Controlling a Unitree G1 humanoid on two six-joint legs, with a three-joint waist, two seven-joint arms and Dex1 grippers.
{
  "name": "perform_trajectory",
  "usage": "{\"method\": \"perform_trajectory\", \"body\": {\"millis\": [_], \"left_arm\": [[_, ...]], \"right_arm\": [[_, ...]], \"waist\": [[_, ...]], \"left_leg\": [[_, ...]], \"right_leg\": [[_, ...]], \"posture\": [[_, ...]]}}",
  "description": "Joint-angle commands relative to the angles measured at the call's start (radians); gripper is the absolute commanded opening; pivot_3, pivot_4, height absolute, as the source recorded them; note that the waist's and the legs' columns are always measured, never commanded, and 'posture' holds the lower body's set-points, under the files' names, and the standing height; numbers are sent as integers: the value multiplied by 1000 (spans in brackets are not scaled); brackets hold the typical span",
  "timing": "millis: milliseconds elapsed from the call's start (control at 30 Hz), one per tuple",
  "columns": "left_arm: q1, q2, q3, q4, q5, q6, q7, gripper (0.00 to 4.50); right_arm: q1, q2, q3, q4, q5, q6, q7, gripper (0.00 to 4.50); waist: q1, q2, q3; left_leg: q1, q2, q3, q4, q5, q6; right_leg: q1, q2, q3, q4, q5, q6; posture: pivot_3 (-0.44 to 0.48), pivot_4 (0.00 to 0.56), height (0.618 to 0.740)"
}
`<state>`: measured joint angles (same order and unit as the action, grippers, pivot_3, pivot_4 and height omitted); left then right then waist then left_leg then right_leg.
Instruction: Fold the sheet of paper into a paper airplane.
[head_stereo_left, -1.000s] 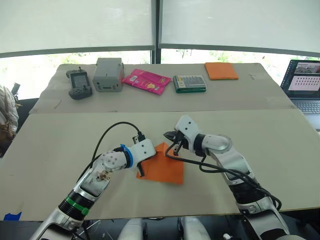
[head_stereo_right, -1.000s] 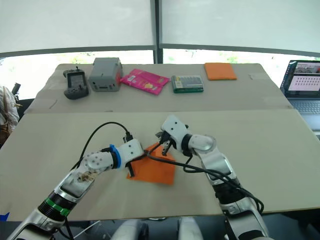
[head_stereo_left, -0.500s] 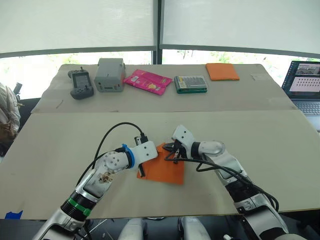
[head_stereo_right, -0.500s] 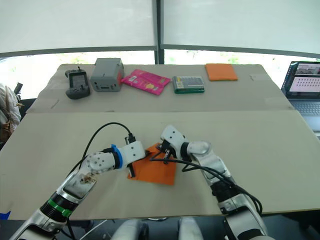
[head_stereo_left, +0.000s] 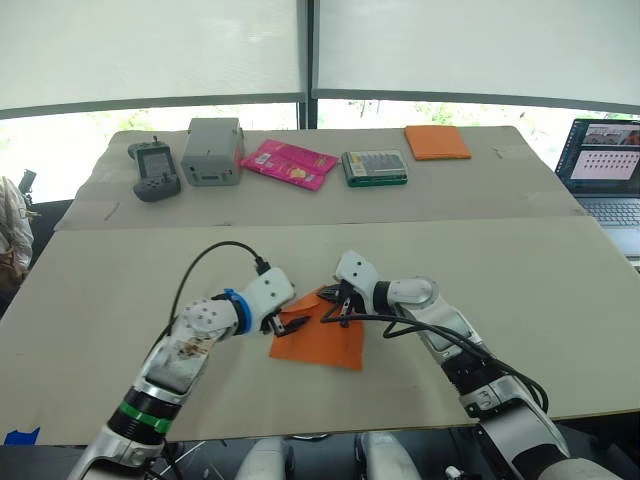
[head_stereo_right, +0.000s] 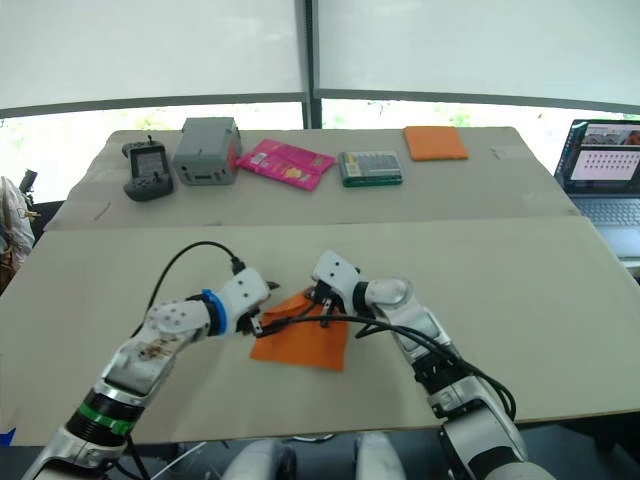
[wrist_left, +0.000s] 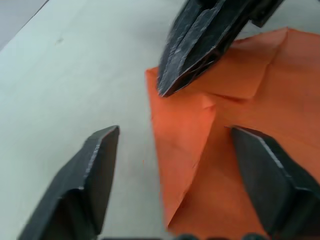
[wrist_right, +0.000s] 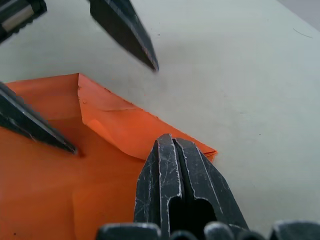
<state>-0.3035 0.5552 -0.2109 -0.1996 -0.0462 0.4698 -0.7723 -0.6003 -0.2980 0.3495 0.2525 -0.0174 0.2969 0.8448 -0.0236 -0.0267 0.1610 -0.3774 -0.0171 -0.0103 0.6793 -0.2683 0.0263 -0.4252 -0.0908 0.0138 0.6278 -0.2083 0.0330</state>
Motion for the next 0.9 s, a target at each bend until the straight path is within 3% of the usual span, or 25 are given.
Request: {"method": "perform_trajectory", "body": {"millis": [33,233,467,900], "left_arm": [[5,31,169,-24,-109,43,-14,4301],[-48,-36,231,30,-216,109,9,2410],[-88,-81,114,111,-166,70,2,31],[-29,-99,-17,142,-124,58,-9,31]], "right_arm": [[24,8,41,37,-30,5,3,0],[35,25,56,33,-40,9,-2,0],[44,23,57,26,-48,25,-15,0],[46,26,45,9,-43,40,-35,0]], "waist": [[2,0,0],[3,0,0],[1,0,-1],[5,0,-1]], "left_leg": [[1,0,0,0,0,0],[3,0,0,0,0,0],[5,-1,1,-1,0,0],[5,0,1,-1,0,0]], "right_leg": [[1,0,0,0,0,0],[3,0,0,0,0,0],[3,0,1,0,0,0],[4,-1,1,0,0,0]], "posture": [[0,150,740],[0,150,740],[0,150,740],[0,150,740]]}}
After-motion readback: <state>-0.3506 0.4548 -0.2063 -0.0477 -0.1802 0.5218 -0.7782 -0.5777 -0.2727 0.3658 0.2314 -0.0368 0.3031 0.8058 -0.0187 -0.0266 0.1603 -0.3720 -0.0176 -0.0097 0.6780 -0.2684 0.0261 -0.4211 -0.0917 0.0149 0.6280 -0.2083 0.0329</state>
